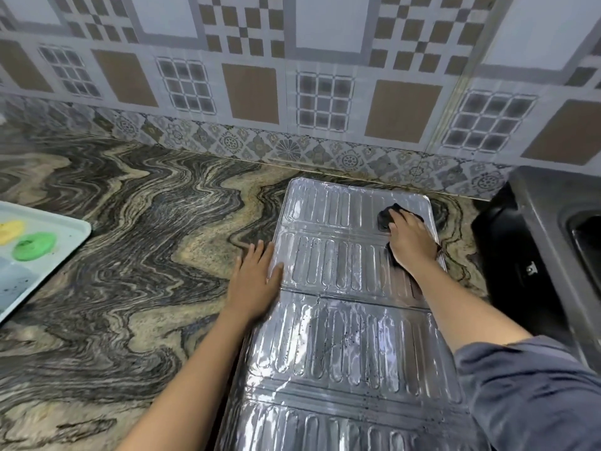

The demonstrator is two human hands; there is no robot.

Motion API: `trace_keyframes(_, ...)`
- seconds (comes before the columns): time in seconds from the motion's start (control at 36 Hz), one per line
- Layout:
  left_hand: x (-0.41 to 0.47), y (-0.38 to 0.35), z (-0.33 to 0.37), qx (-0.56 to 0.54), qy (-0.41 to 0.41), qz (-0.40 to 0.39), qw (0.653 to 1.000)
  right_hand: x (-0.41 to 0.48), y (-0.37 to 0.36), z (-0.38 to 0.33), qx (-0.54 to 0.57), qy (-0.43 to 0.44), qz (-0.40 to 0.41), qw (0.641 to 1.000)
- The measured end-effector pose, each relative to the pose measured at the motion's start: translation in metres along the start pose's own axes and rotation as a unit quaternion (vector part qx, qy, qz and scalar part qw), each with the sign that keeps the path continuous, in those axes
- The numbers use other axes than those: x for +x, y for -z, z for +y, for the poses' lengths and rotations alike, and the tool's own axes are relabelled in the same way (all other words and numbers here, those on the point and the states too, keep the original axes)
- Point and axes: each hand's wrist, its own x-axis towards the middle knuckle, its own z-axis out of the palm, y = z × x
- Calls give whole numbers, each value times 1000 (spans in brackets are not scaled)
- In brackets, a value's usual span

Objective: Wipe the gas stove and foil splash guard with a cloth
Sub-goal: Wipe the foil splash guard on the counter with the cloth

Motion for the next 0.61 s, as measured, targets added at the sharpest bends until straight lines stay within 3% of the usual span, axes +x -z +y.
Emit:
trace_keyframes(0.08,-15,5,4,-21,-5,-5,1000,1,-4,-1,15,-14,31,999)
trace_keyframes(0.31,-35,-16,-6,73,-30,18,997,-2,-17,-20,10,-131,52,990)
trace_keyframes(0.61,-35,-17,-6,70,-35,44,996,7,-40,-100,1,-11,-1,1000)
